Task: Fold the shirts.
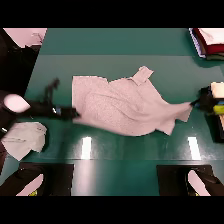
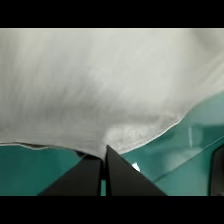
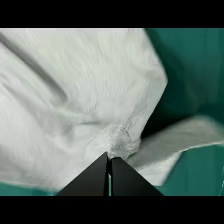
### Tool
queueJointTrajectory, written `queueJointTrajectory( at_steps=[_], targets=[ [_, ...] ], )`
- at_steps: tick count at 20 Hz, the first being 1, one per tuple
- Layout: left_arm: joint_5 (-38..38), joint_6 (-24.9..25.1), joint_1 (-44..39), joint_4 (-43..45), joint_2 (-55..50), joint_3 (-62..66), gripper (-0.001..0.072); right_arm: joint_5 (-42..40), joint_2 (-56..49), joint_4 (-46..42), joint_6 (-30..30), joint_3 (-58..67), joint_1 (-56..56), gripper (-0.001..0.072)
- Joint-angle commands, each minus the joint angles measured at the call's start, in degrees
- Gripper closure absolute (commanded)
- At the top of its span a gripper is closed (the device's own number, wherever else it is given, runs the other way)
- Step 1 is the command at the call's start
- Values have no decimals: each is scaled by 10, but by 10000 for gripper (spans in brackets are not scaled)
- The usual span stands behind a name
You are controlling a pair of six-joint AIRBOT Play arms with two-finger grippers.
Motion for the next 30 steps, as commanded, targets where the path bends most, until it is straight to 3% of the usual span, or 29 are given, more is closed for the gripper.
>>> queueJointTrajectory(
  at_steps=[1, 5, 8, 13, 19, 24, 30],
  targets=[
    [2, 32, 0, 31, 1, 262, 686, -40, 1, 0, -1, 142, 0, 698],
    [11, 34, 0, 165, 1, 560, 685, -102, 1, 0, -22, 329, 0, 698],
    [3, 34, 0, 200, 1, 701, 686, -130, 1, -1, -32, 439, 0, 698],
    [23, 33, 0, 200, 27, 749, 686, -136, 9, -11, -53, 564, 0, 699],
    [-1, 7, 0, 167, 45, 743, 686, -148, 56, -112, -42, 608, 0, 700],
    [-47, -13, 0, 178, 19, 603, 686, -7, -16, -136, 29, 608, 0, 702],
    [-87, -37, 2, 206, -189, 500, 686, 259, -277, -135, 71, 608, 0, 702]
  ],
)
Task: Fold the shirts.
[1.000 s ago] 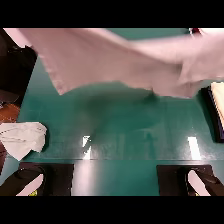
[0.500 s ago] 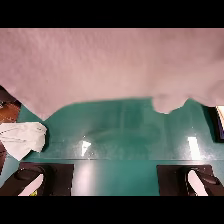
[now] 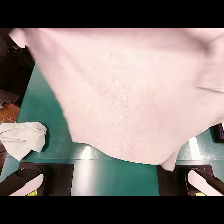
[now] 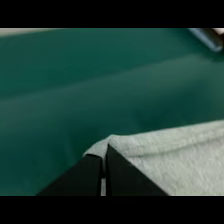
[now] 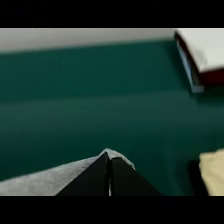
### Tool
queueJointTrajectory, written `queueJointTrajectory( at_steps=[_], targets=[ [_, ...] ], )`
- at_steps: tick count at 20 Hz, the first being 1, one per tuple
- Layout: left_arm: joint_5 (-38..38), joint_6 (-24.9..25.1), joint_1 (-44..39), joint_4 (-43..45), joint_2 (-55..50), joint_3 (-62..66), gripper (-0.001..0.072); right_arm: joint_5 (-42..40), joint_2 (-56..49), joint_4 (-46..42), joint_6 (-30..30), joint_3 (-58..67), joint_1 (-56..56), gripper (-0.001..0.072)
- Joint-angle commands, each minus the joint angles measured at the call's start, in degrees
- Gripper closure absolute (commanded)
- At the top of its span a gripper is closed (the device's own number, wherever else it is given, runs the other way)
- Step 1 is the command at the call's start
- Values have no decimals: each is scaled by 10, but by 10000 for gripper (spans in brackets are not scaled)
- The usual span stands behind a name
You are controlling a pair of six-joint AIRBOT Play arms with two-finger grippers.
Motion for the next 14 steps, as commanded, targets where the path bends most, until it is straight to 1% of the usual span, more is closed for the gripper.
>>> queueJointTrajectory(
  at_steps=[1, 3, 4, 5, 7, 10, 11, 12, 14],
  targets=[
    [-16, -16, 1, 11, -137, -38, 686, 163, -157, -1, 20, 1, 2, 702],
    [2, -15, 1, 11, -222, -38, 686, 145, -233, -1, 6, -18, 11, 702],
    [20, -13, 1, 11, -254, -38, 686, 118, -264, -1, -7, -37, 19, 702],
    [48, -10, 1, 12, -284, -38, 685, 87, -289, -2, -16, -54, 27, 702],
    [125, -10, 1, 12, -323, -38, 686, 0, -330, -2, -28, -87, 37, 702],
    [237, -7, 1, 12, -345, -38, 686, -134, -364, -2, -30, -106, 40, 702],
    [269, 3, 1, 12, -346, -38, 686, -167, -368, -2, -32, -106, 40, 702],
    [288, 9, 1, 12, -346, -38, 686, -196, -369, -2, -37, -106, 40, 702],
    [285, 25, 1, 15, -346, -38, 686, -208, -368, -2, -60, -101, 42, 702]
  ],
)
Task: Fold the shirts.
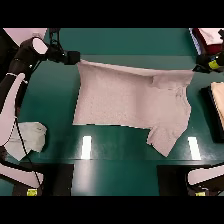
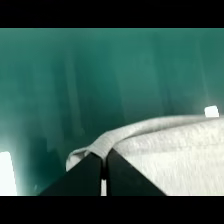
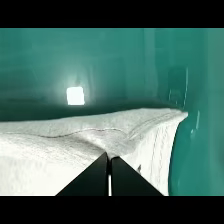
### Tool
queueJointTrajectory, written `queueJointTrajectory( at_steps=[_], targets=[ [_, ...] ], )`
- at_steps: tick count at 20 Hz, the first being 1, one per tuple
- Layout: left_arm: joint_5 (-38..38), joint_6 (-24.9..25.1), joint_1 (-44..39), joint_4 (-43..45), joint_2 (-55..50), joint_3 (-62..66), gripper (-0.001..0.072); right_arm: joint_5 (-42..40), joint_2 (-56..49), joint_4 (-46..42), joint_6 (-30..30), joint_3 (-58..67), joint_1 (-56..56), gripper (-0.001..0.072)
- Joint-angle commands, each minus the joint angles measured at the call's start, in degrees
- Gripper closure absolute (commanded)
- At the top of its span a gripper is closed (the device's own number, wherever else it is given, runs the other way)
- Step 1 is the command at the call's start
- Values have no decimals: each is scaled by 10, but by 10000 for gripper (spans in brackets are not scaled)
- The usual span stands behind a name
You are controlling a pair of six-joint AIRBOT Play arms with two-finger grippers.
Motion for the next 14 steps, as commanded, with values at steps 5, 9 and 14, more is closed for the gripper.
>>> queueJointTrajectory(
  at_steps=[5, 9, 14],
  targets=[
    [-43, 46, 0, 13, -23, -16, 686, -12, -3, -2, -45, -67, 14, 703],
    [-53, 46, 1, 18, -33, -68, 686, -67, 52, -2, -44, -206, 19, 702],
    [-42, 38, 0, 18, -33, -94, 685, -134, 94, -1, -44, -307, 19, 700]
  ],
)
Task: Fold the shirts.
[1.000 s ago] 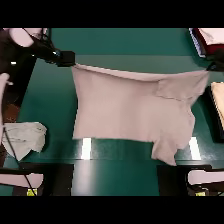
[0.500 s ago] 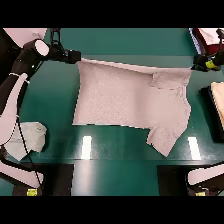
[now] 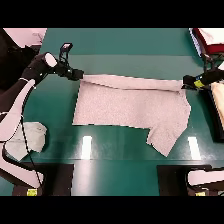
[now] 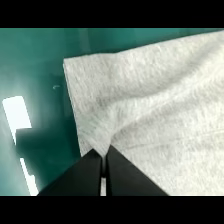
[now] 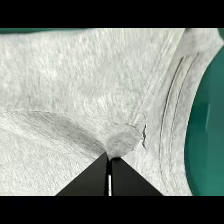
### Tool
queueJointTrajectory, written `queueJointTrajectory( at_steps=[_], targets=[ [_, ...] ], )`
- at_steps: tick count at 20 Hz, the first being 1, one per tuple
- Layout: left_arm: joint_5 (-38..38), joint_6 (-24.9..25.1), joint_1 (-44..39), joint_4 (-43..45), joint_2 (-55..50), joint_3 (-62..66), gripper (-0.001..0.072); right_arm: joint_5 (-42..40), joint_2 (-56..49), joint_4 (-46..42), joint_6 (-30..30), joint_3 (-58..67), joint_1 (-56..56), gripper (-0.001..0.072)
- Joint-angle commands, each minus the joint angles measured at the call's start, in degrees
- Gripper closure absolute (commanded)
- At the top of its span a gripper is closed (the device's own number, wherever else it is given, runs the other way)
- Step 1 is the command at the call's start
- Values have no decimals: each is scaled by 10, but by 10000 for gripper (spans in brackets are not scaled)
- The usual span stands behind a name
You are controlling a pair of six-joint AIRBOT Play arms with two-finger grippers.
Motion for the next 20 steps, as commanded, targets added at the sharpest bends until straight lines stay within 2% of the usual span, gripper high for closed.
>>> queueJointTrajectory(
  at_steps=[1, 2, 3, 4, 5, 6, 8, 9, 12, 16, 19, 20],
  targets=[
    [-2, -18, 0, 1, -1, -13, 677, -42, 21, 2, -1, -58, 1, 699],
    [-5, -30, 0, 1, -1, -13, 436, -41, 21, 2, 0, -57, 1, 698],
    [-13, -38, 0, 1, -1, -12, 100, -41, 22, 2, 6, -56, -4, 687],
    [-26, -43, 0, 1, -1, -9, 15, -30, 21, 2, 8, -49, -7, 559],
    [-44, -42, 0, 4, -1, -1, 111, -14, 21, 2, 8, -40, -12, 411],
    [-68, -42, 0, 14, 1, 11, 110, 16, 21, 2, 8, -24, -18, 385],
    [-144, -40, 0, 53, 11, 45, 110, 94, 31, 2, 4, 2, -35, 386],
    [-178, -32, 2, 73, 20, 52, 110, 127, 46, 8, -18, 4, -45, 389],
    [-254, -30, 25, 62, 71, 28, 111, 180, 118, 90, -67, -41, -77, 401],
    [-245, -29, 85, 25, 184, -113, 111, 180, 213, 170, -92, -139, -106, 408],
    [-214, -20, 148, -77, 260, -257, 110, 158, 272, 182, -97, -206, -109, 408],
    [-205, 11, 167, -127, 276, -304, 110, 150, 288, 183, -97, -224, -109, 408]
  ],
)
